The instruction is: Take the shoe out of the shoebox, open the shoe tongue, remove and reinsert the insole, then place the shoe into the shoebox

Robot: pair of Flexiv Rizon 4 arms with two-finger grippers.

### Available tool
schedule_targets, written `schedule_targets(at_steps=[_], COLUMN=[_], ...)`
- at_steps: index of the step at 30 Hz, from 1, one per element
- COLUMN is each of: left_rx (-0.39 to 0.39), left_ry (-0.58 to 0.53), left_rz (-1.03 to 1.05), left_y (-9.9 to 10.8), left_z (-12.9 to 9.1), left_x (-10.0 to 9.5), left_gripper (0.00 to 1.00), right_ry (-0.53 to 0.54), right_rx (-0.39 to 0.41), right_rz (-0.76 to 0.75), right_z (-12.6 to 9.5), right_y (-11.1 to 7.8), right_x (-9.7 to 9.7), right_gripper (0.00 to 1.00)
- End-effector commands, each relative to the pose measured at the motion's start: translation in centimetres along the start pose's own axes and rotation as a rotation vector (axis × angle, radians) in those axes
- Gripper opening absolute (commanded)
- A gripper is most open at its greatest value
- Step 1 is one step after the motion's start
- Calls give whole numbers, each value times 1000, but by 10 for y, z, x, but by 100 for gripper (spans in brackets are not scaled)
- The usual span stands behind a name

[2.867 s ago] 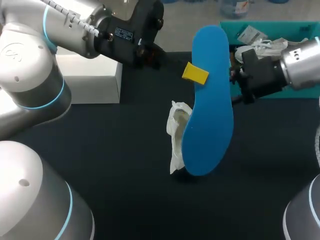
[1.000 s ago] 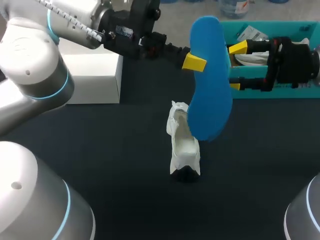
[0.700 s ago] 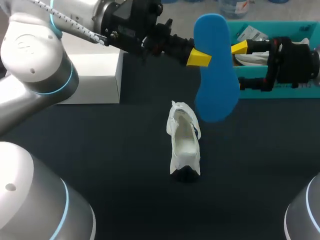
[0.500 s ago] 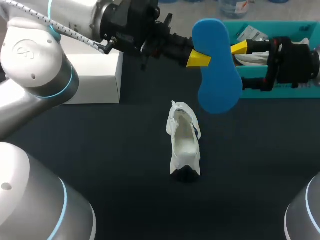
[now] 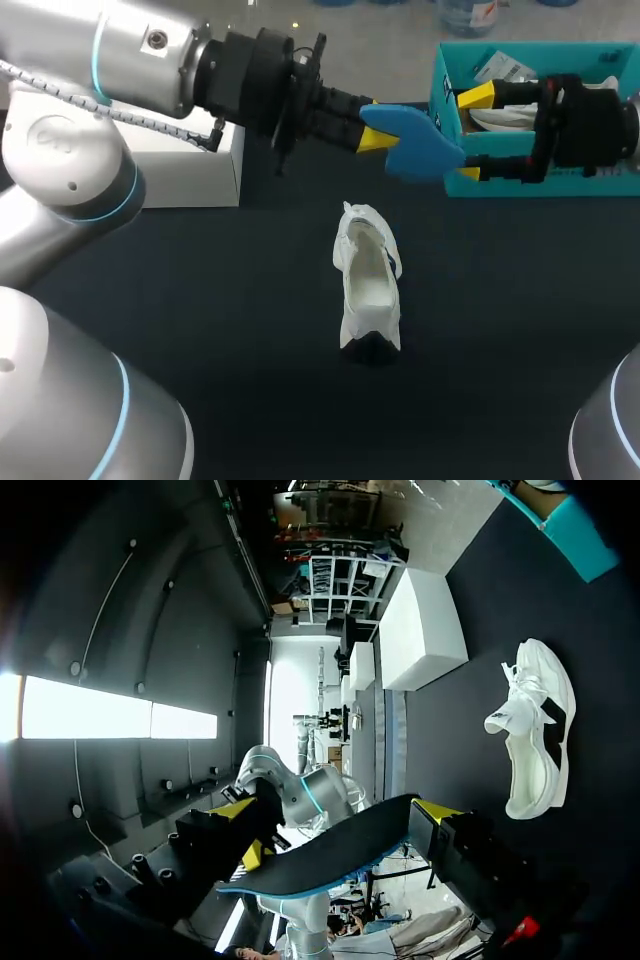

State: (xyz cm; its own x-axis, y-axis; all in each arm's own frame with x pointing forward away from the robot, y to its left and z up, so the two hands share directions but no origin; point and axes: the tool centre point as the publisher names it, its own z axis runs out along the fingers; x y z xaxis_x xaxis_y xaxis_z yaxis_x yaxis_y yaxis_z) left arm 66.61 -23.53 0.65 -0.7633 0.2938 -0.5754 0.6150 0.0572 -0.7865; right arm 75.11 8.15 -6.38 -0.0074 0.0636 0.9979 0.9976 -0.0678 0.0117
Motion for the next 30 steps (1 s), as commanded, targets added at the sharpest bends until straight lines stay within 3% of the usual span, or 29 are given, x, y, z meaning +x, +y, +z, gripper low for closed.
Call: schedule_targets(at_steps=[1, 11, 19, 24, 30], left_rx=[-92, -92, -181, -170, -133], left_ry=[-89, -89, -82, -94, -115], left_rz=[426, 426, 333, 431, 766], left_y=[-3, -3, 17, 25, 44], left_z=[-1, -1, 2, 3, 8], left_x=[6, 6, 2, 2, 6], left_gripper=[0, 0, 0, 0, 0], right_ry=[-2, -2, -2, -2, -2], right_rx=[1, 1, 1, 1, 1], right_rz=[1, 1, 1, 1, 1], right_z=[1, 1, 1, 1, 1], right_y=[1, 1, 1, 1, 1], right_x=[0, 0, 0, 0, 0], right_gripper=[100, 100, 100, 100, 100])
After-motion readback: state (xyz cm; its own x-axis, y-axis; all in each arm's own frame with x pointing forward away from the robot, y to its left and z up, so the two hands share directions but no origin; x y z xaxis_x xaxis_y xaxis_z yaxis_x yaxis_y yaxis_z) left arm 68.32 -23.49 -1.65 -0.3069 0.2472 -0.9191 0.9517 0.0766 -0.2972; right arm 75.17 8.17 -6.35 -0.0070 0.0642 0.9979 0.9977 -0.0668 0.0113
